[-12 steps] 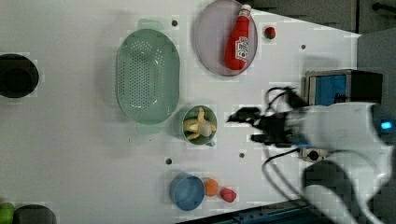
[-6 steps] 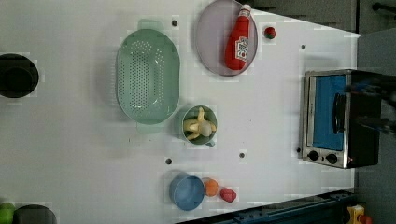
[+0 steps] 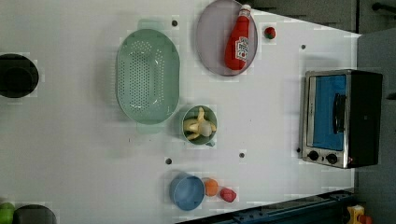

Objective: Pick Banana and place it in mug.

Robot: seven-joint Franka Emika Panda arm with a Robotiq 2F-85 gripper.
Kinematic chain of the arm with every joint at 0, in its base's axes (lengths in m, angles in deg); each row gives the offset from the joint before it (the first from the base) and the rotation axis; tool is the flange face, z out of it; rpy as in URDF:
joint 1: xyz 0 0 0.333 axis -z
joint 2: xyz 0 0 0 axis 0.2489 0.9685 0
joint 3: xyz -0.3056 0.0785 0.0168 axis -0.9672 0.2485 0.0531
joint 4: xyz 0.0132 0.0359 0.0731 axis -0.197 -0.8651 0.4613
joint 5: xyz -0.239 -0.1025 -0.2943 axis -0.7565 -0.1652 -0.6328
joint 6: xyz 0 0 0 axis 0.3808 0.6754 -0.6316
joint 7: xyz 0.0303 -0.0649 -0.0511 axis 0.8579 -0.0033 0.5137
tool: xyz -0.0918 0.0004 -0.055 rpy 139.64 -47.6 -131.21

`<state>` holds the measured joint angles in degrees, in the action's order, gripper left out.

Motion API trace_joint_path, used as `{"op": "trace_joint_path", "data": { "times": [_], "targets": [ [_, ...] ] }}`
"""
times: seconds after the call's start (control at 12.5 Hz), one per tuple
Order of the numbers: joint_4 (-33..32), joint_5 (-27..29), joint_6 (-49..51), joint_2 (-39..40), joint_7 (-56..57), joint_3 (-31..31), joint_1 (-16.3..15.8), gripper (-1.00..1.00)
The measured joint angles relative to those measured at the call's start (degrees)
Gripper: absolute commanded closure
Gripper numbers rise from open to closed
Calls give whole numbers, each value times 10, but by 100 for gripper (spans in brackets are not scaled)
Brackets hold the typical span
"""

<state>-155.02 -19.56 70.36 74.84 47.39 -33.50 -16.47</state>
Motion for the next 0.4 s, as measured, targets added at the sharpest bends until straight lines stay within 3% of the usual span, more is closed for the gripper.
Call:
{"op": "trace_joint_path", "data": {
  "times": [0.4],
  "targets": [
    [-8, 5, 9, 22, 1, 11, 1, -100]
  ]
}}
